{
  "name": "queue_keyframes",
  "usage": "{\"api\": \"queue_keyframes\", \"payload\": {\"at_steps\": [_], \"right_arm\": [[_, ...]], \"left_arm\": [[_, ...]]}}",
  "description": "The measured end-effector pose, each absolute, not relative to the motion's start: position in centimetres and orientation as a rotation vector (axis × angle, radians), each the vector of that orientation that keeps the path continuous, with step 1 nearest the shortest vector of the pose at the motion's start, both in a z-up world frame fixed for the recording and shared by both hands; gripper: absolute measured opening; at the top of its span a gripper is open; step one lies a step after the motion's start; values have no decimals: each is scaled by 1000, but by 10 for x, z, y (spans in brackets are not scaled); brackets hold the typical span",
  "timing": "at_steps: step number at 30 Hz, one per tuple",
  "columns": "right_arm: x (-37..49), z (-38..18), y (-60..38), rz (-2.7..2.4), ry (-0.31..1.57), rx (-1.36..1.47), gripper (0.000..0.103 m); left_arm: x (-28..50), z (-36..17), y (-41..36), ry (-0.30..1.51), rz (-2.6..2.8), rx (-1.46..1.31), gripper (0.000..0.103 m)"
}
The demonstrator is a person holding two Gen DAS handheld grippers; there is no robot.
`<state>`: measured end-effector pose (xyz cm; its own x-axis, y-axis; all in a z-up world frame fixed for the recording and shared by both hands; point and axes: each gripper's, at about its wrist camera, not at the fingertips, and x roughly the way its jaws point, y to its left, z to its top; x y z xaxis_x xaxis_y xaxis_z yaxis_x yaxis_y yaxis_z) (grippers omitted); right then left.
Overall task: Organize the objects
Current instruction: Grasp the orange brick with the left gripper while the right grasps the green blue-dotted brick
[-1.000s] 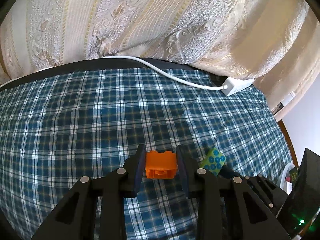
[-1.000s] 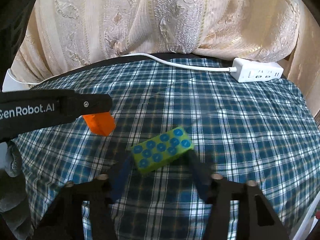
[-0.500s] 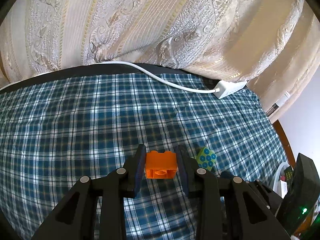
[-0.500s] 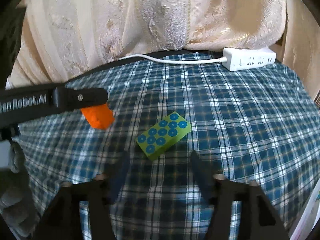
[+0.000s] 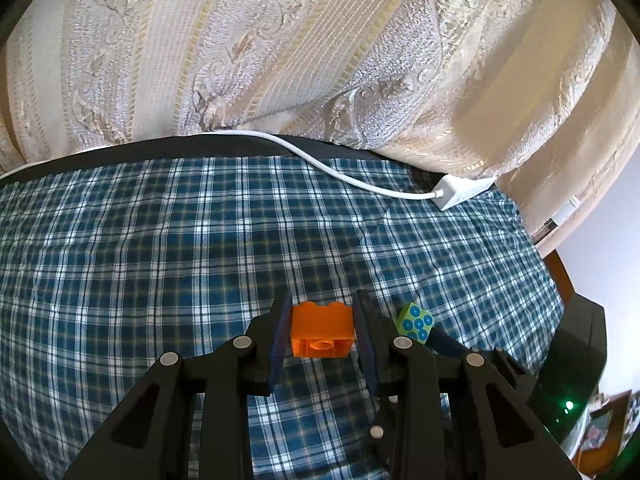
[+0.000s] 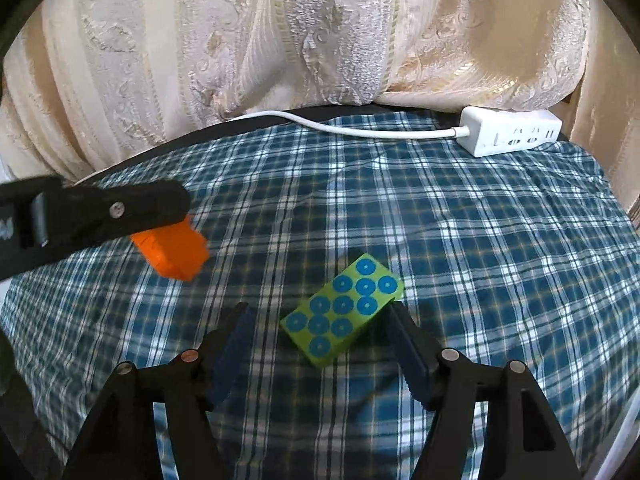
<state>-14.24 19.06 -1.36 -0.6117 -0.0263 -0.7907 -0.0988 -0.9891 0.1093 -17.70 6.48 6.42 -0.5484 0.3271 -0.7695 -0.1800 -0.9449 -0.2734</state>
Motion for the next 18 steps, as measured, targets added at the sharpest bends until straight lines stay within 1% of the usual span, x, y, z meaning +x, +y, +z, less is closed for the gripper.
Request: {"api": "queue_keyframes", "payload": {"at_steps": [1,2,3,4,6,8,11,18], "right_arm": [[-143,-14,191,2762,208,-1358,71],[-143,-14,191,2754,197,-1353,69],[-143,-14,191,2741,173,-1343,61],[-142,-14,191,2734,149,-1337,57],[-140,-15,192,2722,110,-1326,42],[-137,-15,195,2718,113,-1321,36],[-128,-13,200,2717,142,-1320,33],[-99,0,205,2738,202,-1264,31]], "left_arm": [[-177,64,65,-234,2525,-1304,32],[-177,64,65,-234,2524,-1304,32],[-177,64,65,-234,2524,-1304,32],[-177,64,65,-234,2524,-1304,32],[-177,65,65,-233,2522,-1302,32],[-176,66,67,-230,2520,-1298,32],[-174,68,70,-224,2515,-1290,32],[-168,77,75,-218,2502,-1259,32]]}}
